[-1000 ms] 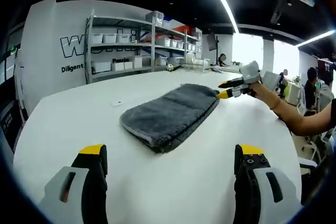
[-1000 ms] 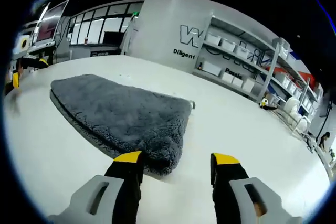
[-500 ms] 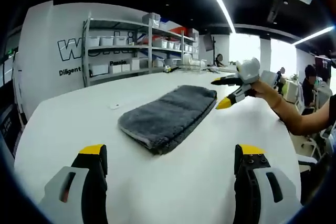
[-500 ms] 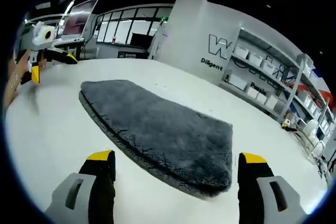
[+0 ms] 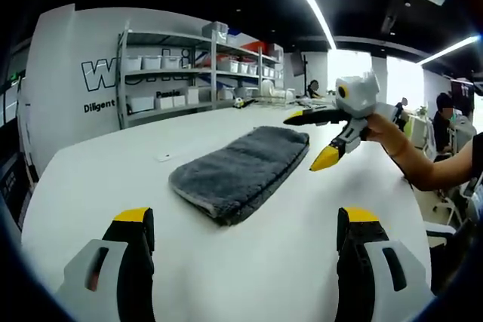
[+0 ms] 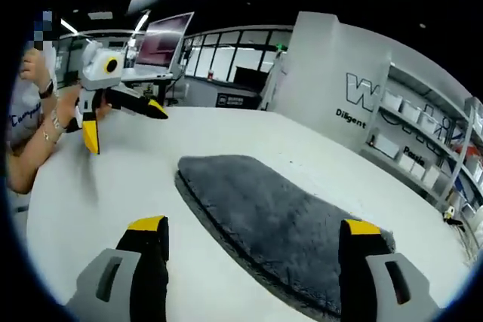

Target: Open the folded towel by lifting each exposed corner and separating the folded layers until the towel lies flat within the target outline without major curled edges

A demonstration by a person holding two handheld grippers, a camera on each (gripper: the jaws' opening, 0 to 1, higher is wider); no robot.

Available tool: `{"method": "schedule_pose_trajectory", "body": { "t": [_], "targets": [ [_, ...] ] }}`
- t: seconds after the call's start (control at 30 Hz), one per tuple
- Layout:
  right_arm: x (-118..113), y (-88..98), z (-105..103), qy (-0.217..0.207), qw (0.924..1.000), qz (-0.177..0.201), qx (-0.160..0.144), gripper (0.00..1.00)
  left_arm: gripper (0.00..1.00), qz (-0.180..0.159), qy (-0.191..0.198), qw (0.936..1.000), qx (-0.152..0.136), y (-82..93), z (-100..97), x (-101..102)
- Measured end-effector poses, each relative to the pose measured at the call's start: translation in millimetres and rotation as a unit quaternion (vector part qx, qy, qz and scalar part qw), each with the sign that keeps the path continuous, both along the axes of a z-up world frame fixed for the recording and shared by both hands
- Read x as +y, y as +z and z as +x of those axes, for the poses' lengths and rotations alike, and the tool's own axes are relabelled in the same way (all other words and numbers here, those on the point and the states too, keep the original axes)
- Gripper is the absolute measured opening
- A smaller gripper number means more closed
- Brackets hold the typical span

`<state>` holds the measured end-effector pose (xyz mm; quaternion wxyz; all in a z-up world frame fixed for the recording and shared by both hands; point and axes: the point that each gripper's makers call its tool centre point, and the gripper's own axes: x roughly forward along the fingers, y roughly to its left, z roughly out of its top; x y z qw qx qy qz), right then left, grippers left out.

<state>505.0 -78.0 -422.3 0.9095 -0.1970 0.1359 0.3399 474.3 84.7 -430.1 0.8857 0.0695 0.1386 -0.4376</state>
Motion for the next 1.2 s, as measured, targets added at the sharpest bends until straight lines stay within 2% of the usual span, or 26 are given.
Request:
{"method": "schedule_pose_trajectory", "body": {
  "t": [0.13,0.2,0.3,0.43,0.53,0.6,0.83,0.93,1.0,1.2],
  "targets": [
    [33.0,7.6,-0.8,0.033,0.9994,-0.006,-0.005,0.86,1.0,0.0,-0.002,1.0,0.0,0.3,-0.5,-0.2],
    [48.0,3.7,-4.8,0.053,0.9983,-0.023,0.009,0.84,1.0,-0.002,-0.002,1.0,-0.001,1.2,-0.7,-0.1],
    [69.0,2.7,-6.6,0.07,0.997,-0.031,0.008,0.81,1.0,-0.001,-0.002,1.0,-0.003,1.7,-0.9,0.3],
    [90.7,-3.2,-4.9,0.088,0.9951,-0.043,0.013,0.7,1.0,0.0,-0.003,1.0,-0.003,1.6,-0.7,0.5],
    [100.9,-11.0,-1.6,0.094,0.9938,-0.055,0.022,0.67,1.0,0.003,-0.005,1.0,-0.003,1.1,-1.4,-0.2],
    [106.9,-14.4,-0.9,0.102,0.9925,-0.064,0.02,0.6,1.0,0.004,-0.007,1.0,-0.004,1.2,-1.9,-0.7],
    [127.5,-21.8,3.8,0.113,0.9908,-0.069,0.03,0.45,1.0,0.002,-0.006,1.0,-0.005,3.2,-0.7,0.4],
    [138.6,-24.4,5.2,0.117,0.9901,-0.073,0.029,0.34,1.0,0.002,-0.007,1.0,-0.006,3.5,-1.6,0.2],
    [142.4,-29.8,6.3,0.114,0.9893,-0.082,0.039,0.33,1.0,0.002,-0.008,0.9999,-0.008,3.8,-1.9,0.2],
    [149.8,-37.9,11.0,0.106,0.9884,-0.102,0.039,0.24,1.0,0.02,-0.016,0.9996,-0.01,-0.1,-5.7,-1.6]
  ]
}}
